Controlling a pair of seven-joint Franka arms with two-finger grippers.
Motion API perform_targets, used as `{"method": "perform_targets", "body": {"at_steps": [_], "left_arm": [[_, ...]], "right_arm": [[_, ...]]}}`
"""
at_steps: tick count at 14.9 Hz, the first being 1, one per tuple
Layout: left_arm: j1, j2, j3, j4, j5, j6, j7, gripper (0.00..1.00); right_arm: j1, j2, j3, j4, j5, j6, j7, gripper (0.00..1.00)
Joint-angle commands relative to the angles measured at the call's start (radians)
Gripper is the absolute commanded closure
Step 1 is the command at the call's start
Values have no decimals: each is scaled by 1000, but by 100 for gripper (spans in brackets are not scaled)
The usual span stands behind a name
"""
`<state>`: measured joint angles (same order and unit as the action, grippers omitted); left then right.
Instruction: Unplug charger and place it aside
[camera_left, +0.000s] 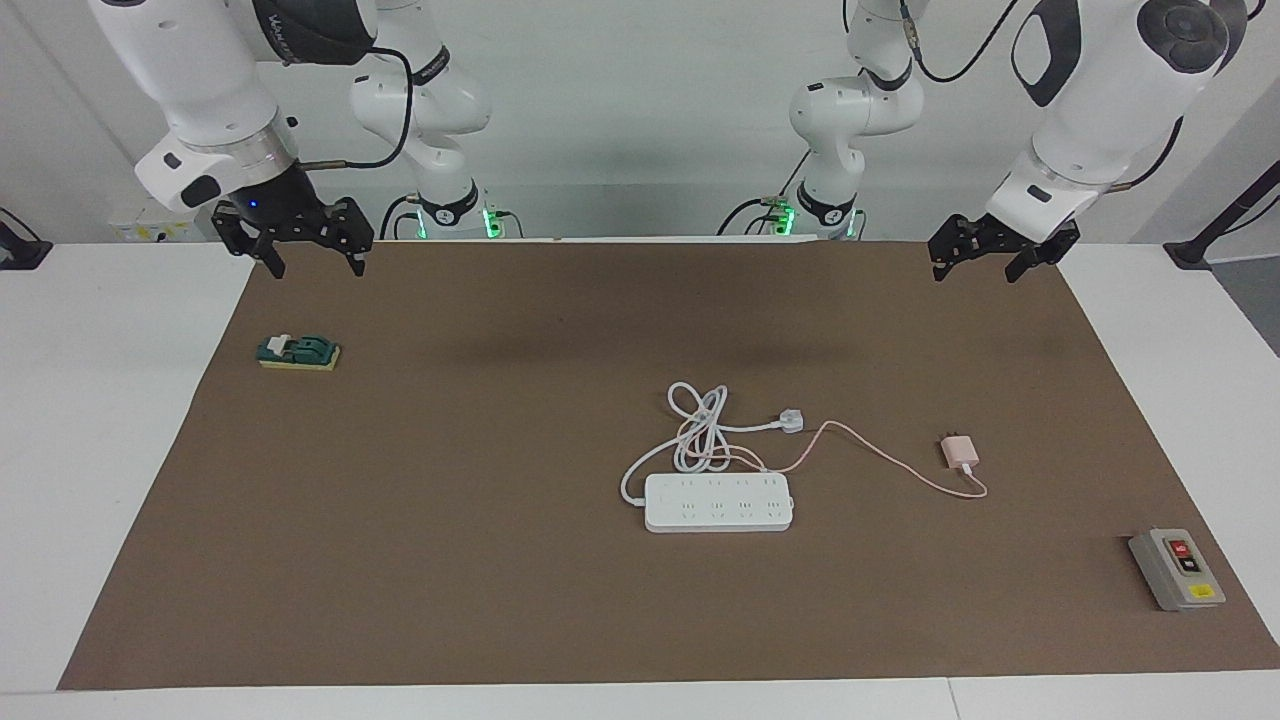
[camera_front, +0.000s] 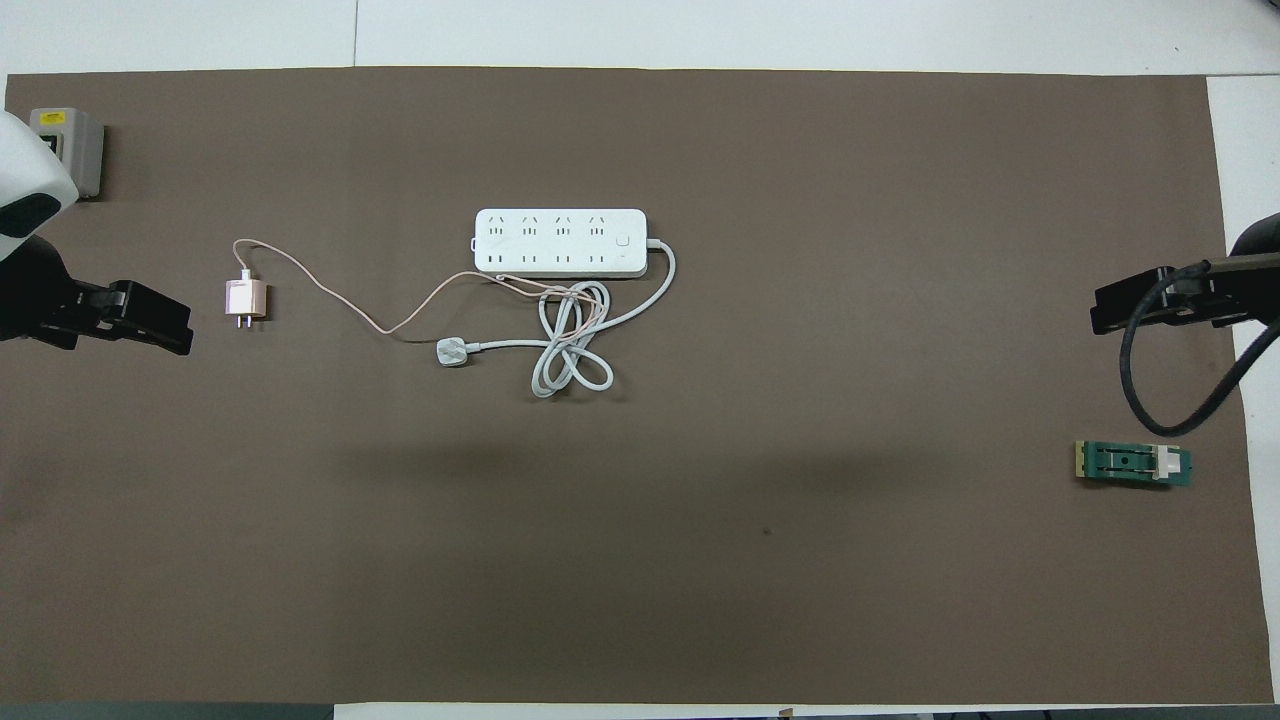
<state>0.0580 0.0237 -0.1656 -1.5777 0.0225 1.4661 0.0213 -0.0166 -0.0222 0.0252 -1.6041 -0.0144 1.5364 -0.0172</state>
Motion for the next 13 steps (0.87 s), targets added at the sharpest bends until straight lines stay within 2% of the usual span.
{"method": "perform_targets", "body": {"at_steps": [1,13], "left_arm": [[5,-5,-2,-12,-1,22,12,0],[3,-5,-3,-13,-1,31,12,0]], "right_arm": [[-17,-22,15,-30,-12,21,-7,0],[-13,-22,15,-30,-10,22,-6,0]]}}
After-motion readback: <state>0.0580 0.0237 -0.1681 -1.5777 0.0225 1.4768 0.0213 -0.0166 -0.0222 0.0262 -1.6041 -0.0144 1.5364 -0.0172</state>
